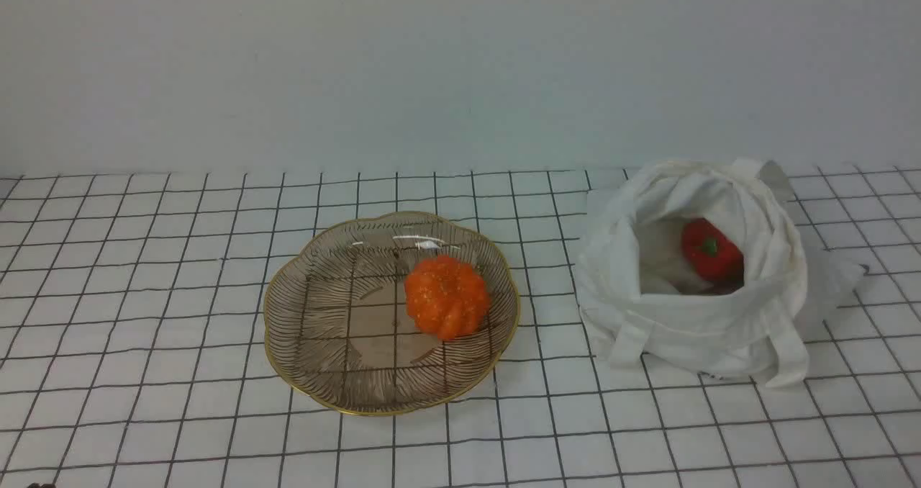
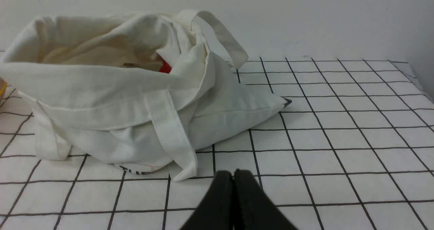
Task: Take vegetables from bag on white checkered tablecloth place on plate.
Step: 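Reach into the cloth bag and grasp a vegetable inside it with the right gripper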
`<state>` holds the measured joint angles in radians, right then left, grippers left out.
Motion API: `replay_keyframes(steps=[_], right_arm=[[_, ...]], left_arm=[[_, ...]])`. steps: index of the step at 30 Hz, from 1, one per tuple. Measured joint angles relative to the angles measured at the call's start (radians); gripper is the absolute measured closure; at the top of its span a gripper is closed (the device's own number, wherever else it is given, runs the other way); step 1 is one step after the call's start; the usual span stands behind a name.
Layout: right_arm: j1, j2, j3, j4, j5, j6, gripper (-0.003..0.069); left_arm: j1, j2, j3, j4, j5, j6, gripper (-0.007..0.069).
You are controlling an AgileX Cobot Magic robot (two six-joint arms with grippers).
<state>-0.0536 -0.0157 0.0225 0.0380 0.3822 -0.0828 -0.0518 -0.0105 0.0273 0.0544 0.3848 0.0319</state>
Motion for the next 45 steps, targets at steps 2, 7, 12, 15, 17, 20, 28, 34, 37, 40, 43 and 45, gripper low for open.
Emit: replay_keyframes(steps=[2,7,12,15,17,20,28,34,37,40,43,45], right_arm=[[0.000,0.000,0.000,0.000,0.000,0.000,0.0671],[0.000,0.000,0.000,0.000,0.000,0.000,0.0671],[0.000,0.000,0.000,0.000,0.000,0.000,0.0671],[0.000,0.000,0.000,0.000,0.000,0.000,0.0671],[0.000,0.000,0.000,0.000,0.000,0.000,0.0671],[0.000,0.000,0.000,0.000,0.000,0.000,0.0671],[0.000,0.000,0.004,0.012,-0.037,0.014,0.0671],[0.000,0.000,0.007,0.400,-0.264,0.160,0.0671],[0.000,0.000,0.007,0.546,-0.317,0.204,0.0671],[0.000,0.000,0.007,0.683,-0.352,0.223,0.0671],[0.000,0.000,0.007,0.715,-0.351,0.228,0.0671],[0.000,0.000,0.007,0.727,-0.361,0.228,0.0671]], left_arm=[[0.000,0.000,0.000,0.000,0.000,0.000,0.0633],[0.000,0.000,0.000,0.000,0.000,0.000,0.0633],[0.000,0.000,0.000,0.000,0.000,0.000,0.0633],[0.000,0.000,0.000,0.000,0.000,0.000,0.0633],[0.000,0.000,0.000,0.000,0.000,0.000,0.0633],[0.000,0.000,0.000,0.000,0.000,0.000,0.0633],[0.000,0.000,0.000,0.000,0.000,0.000,0.0633],[0.000,0.000,0.000,0.000,0.000,0.000,0.0633],[0.000,0.000,0.000,0.000,0.000,0.000,0.0633],[0.000,0.000,0.000,0.000,0.000,0.000,0.0633],[0.000,0.000,0.000,0.000,0.000,0.000,0.0633],[0.000,0.000,0.000,0.000,0.000,0.000,0.0633]])
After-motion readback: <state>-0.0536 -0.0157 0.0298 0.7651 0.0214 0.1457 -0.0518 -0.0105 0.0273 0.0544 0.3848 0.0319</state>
